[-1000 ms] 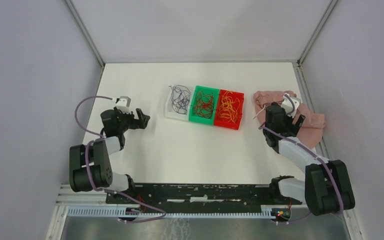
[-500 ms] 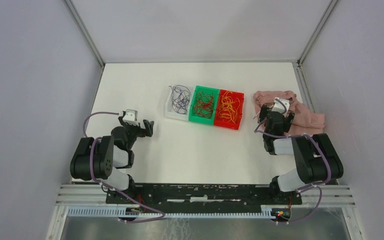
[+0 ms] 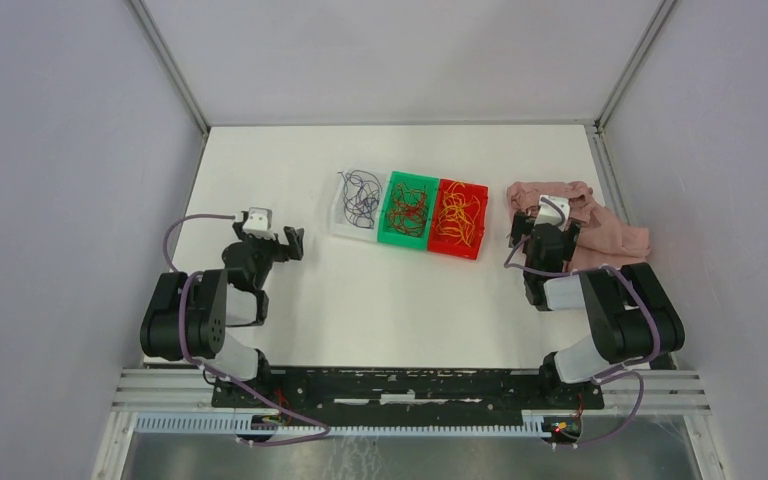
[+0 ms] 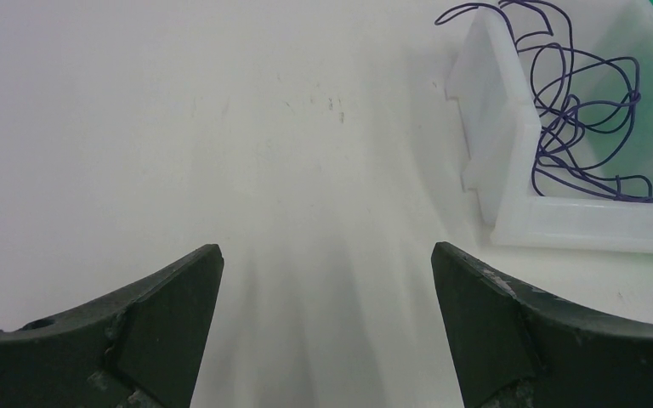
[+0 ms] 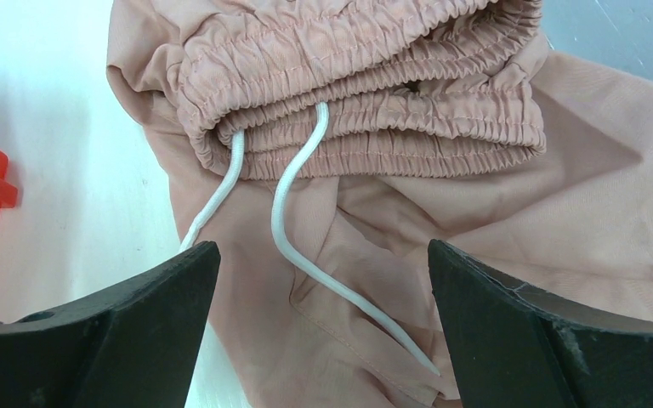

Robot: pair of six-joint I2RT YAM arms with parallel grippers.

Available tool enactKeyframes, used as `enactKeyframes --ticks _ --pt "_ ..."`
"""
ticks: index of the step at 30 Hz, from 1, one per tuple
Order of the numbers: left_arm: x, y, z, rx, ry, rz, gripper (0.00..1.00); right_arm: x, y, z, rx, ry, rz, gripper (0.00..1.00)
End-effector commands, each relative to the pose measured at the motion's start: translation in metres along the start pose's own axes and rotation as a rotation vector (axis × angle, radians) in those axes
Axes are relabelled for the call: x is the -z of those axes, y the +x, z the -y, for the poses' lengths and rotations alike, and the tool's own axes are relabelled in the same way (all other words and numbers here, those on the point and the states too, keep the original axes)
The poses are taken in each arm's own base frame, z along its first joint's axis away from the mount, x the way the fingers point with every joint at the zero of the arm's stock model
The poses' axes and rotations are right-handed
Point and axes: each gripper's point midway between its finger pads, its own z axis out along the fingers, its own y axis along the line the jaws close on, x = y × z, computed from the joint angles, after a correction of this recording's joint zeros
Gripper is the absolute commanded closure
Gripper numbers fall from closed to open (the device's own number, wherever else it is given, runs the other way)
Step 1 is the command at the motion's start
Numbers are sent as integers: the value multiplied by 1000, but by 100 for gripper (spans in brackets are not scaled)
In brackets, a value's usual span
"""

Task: Untangle the cables
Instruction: Reset both arms

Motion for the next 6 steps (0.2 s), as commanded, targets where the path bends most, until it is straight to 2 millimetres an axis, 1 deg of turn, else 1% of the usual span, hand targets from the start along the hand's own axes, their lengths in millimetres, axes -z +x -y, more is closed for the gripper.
enactKeyframes --ticks 1,6 --pt "-4 -14 -3 -37 -12 43 1 -3 -21 -1 -30 -3 65 1" --pt "-4 -13 -4 -37 -15 40 1 -3 -21 -2 -30 -4 66 1"
